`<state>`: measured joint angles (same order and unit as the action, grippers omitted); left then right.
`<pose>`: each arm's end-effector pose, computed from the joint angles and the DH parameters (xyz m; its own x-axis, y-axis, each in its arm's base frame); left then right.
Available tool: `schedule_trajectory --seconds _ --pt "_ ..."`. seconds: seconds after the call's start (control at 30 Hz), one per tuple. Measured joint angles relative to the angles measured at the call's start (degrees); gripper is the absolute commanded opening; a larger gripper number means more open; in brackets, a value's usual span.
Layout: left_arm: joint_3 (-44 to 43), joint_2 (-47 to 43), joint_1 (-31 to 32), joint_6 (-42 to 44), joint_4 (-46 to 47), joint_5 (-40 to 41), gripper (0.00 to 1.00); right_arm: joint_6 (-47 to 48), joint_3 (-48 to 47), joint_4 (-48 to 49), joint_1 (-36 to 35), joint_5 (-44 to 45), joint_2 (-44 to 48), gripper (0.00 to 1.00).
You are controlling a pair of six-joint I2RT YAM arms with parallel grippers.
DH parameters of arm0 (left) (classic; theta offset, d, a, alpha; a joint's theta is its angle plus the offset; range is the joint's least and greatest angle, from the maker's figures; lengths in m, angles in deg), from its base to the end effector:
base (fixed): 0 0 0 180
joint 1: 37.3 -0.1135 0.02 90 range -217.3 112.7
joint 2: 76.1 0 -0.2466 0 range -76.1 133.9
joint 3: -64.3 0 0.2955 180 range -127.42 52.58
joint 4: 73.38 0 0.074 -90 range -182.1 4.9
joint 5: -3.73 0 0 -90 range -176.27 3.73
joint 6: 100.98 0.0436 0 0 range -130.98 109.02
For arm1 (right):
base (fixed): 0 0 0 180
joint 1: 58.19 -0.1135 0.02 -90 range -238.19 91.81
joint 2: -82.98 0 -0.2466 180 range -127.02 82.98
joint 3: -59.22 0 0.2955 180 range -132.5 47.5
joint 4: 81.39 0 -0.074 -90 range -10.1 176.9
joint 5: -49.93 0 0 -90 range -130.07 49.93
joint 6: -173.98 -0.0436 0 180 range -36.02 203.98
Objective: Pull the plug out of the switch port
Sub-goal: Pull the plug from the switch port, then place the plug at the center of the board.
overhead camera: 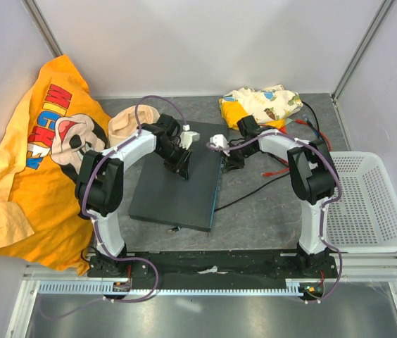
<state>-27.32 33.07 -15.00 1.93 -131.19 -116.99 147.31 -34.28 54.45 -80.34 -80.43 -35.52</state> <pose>0.3717 -0.1765 0.1495 -0.7730 0.5246 -0.3568 0.6344 0.6455 -0.4253 0.4002 0.1934 0.1051 0.0589 -0.7112 -0.7005 -0.9982 -0.0371 -0.0463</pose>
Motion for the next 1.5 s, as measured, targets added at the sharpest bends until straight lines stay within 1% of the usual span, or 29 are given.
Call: schedule_trajectory --seconds 0.1,0.17,0.27,0.37,0.43,0.5,0.67,0.77,0.83,0.9,1.0,1.17,1.2,1.23,1.3,1.33,1.4,1.43,1.5 --pt "0.0 0.0 -0.02 0.0 0.09 0.0 0.29 -8.85 0.59 -1.44 1.97 -0.66 0.79 0.0" --pt "0.0 0.04 -0.02 0.0 0.11 -0.02 0.29 -14.16 4.28 2.47 2.1 -0.04 2.8 0.0" --pt "-0.15 0.28 -0.04 -0.02 -0.07 -0.5 0.29 -17.9 10.91 9.84 1.2 3.82 7.28 0.0" --pt "-0.44 0.72 -0.02 -0.02 -0.26 -1.36 0.29 -17.92 14.43 11.8 1.4 5.51 9.88 0.0" --pt "-0.52 0.72 -0.02 -0.02 -0.26 -1.38 0.29 -16.52 14.62 9.25 3.1 5.57 10.6 0.0" --pt "-0.52 0.72 -0.04 -0.02 -0.26 -1.38 0.29 -13.49 14.6 5.46 6.21 6.38 11.3 0.0" --pt "-0.61 0.81 -0.04 -0.02 -0.28 -1.4 0.29 -4.48 14.62 0.7 17.51 10.36 12.07 0.0" --pt "-1.16 1.11 -0.04 -0.04 -0.72 -1.38 0.29 -3.37 14.6 -1.38 20.76 10.6 12.46 0.0" --pt "-1.66 1.49 -0.07 -0.02 -0.81 -1.29 0.29 -4.96 14.29 -1.97 21.11 10.01 13.11 0.0" --pt "-2.16 1.84 -0.11 -0.04 -0.87 -1.27 0.29 -9.73 12.98 -1.4 21.09 9.2 13.64 0.0" --pt "-2.34 1.9 -0.11 -0.04 -0.85 -1.16 0.29 -17.4 9.55 2.32 21.0 8.74 13.9 0.0" --pt "-2.36 1.9 -0.11 -0.04 -0.85 -1.16 0.29 -29.59 3.3 9.4 21.77 12.72 12.96 0.01" --pt "-2.36 1.9 -0.11 -0.04 -0.83 -1.16 0.29 -31.47 2.23 10.34 22.08 13.92 12.35 0.04" --pt "-2.36 1.9 -0.11 -0.04 -0.83 -1.16 0.29 -32.79 1.64 11.15 22.51 14.93 11.74 0.15" --pt "-2.36 1.9 -0.11 -0.04 -0.81 -1.16 0.29 -35.3 1.03 12.09 23.71 17.27 10.36 0.23" --pt "-2.36 1.9 -0.11 -0.04 -0.72 -1.16 0.29 -36.04 0.83 11.98 24.28 18.34 9.57 0.35" --pt "-2.36 1.9 -0.11 -0.04 -0.46 -1.14 0.29 -37.51 0.72 11.32 25.18 19.61 8.11 0.47" --pt "-2.36 1.9 -0.11 -0.04 -0.46 -1.14 0.29 -38.03 0.72 10.58 25.55 19.89 7.52 0.56" --pt "-2.36 1.9 -0.13 -0.04 -0.46 -1.14 0.29 -39.32 0.72 9.46 25.68 19.93 6.99 0.63"
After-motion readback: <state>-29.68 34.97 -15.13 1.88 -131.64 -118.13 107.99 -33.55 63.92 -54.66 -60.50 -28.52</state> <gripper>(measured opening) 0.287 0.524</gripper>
